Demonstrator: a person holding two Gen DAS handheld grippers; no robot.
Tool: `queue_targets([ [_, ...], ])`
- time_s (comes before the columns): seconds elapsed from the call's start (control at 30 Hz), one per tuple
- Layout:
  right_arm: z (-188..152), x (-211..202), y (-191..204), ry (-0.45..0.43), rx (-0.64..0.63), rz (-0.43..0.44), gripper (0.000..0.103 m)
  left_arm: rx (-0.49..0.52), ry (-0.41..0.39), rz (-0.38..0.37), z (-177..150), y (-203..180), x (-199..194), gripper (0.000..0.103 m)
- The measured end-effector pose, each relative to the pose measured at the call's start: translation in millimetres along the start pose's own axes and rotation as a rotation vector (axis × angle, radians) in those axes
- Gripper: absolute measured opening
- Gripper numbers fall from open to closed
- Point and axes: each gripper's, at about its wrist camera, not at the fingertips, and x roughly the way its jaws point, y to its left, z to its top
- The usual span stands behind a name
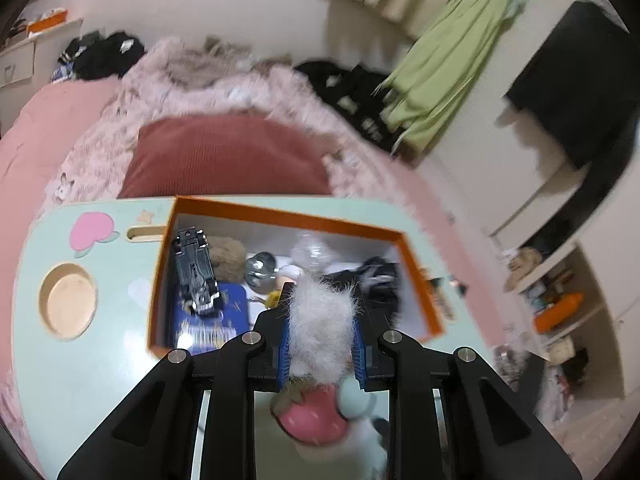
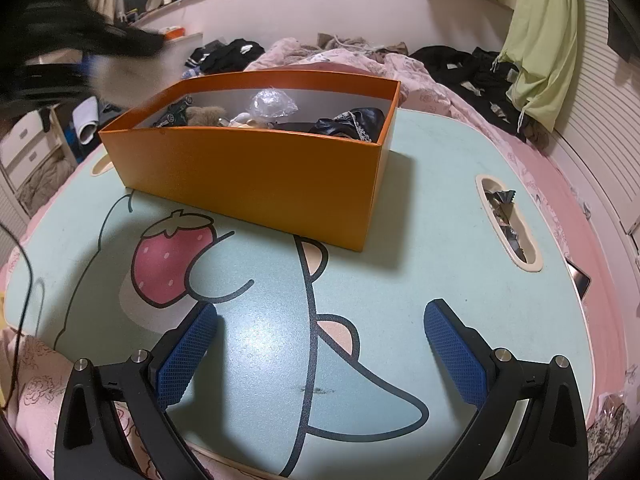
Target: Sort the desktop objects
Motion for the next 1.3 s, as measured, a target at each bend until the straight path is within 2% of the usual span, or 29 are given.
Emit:
queue_targets([
  [0.07,-2.4,1.8,-0.7,-0.001,0.000,0.000,0.103,0.013,-0.009,-0.026,-10.4,-3.8,-13.3,0.025],
  [0.17,-5.7,4.8,-1.8,-0.001,0.000,0.000,0.103,0.037,0.011,-0.022,-39.6,-4.9,-18.4,0.025],
  [0.27,-6.2,5.4,-2.3,-0.001,0.000,0.000,0.103,0.034,0.038,-0.022,-61.2,-0.8,-2.1,0.027],
  [0.3,-6.5,5.6,-2.4,-0.001,-0.001,0.000,0.103,0.027,0.041,-0.020,-66.4,3.7,3.9,0.032],
  [0.33,-6.7,5.7,-2.6,-0.001,0.000,0.000,0.103,0.020,0.056,0.018,-72.4,8.4,14.0,0.036],
  [0.37,-6.8,6.0,-2.7,-0.001,0.000,0.000,0.103,0.018,0.065,0.051,-76.1,10.3,19.9,0.046],
  [0.43,-7.2,6.4,-2.9,-0.001,-0.001,0.000,0.103,0.008,0.074,0.114,-82.3,17.1,24.9,0.046],
  [0.5,-7.5,6.8,-3.3,-0.001,0.000,0.000,0.103,-0.011,0.064,0.104,-85.7,22.0,17.6,0.049],
  [0.53,-7.8,7.0,-3.5,-0.001,0.000,0.000,0.103,-0.011,0.054,0.098,-88.4,22.9,9.9,0.055],
  [0.57,-8.1,7.1,-3.7,-0.001,-0.001,0.000,0.103,0.002,0.046,0.102,-91.5,21.6,3.5,0.073],
  [0.6,-8.3,7.3,-3.9,-0.001,-0.001,-0.001,0.103,0.027,0.040,0.112,-96.4,19.9,-2.0,0.084],
  [0.67,-8.8,7.7,-4.3,-0.001,-0.001,0.000,0.103,0.103,0.045,0.142,-107.9,15.1,-6.0,0.084],
  [0.73,-9.2,8.1,-4.7,-0.002,-0.001,-0.001,0.103,0.181,0.114,0.192,-121.5,10.3,6.2,0.084],
  [0.77,-9.5,8.5,-4.8,0.000,-0.001,-0.001,0.103,0.219,0.157,0.222,-129.6,6.1,16.8,0.089],
  [0.8,-9.6,8.0,-4.7,-0.004,-0.003,-0.003,0.103,0.305,0.159,0.291,-135.9,-3.2,24.7,0.099],
  [0.83,-9.7,7.8,-5.2,-0.003,-0.004,-0.004,0.103,0.313,0.171,0.275,-137.4,-6.2,29.1,0.103],
  [1.03,-13.5,7.5,-4.1,-0.005,-0.014,-0.005,0.103,0.297,0.170,0.284,-133.9,-4.1,35.2,0.103],
  [1.13,-1.7,-12.5,-1.8,-0.087,-0.031,0.018,0.103,0.297,0.161,0.287,-134.5,-7.3,35.2,0.103],
  [1.2,18.9,-27.0,-2.3,-0.134,0.001,0.083,0.103,0.295,0.159,0.289,-133.6,-8.0,34.6,0.103],
  [1.27,50.5,-35.0,-3.1,-0.138,0.036,0.154,0.096,0.293,0.155,0.291,-134.6,-6.9,32.9,0.103],
  [1.3,68.1,-34.1,-2.9,-0.123,0.047,0.173,0.086,0.292,0.155,0.292,-134.2,-6.4,32.6,0.103],
])
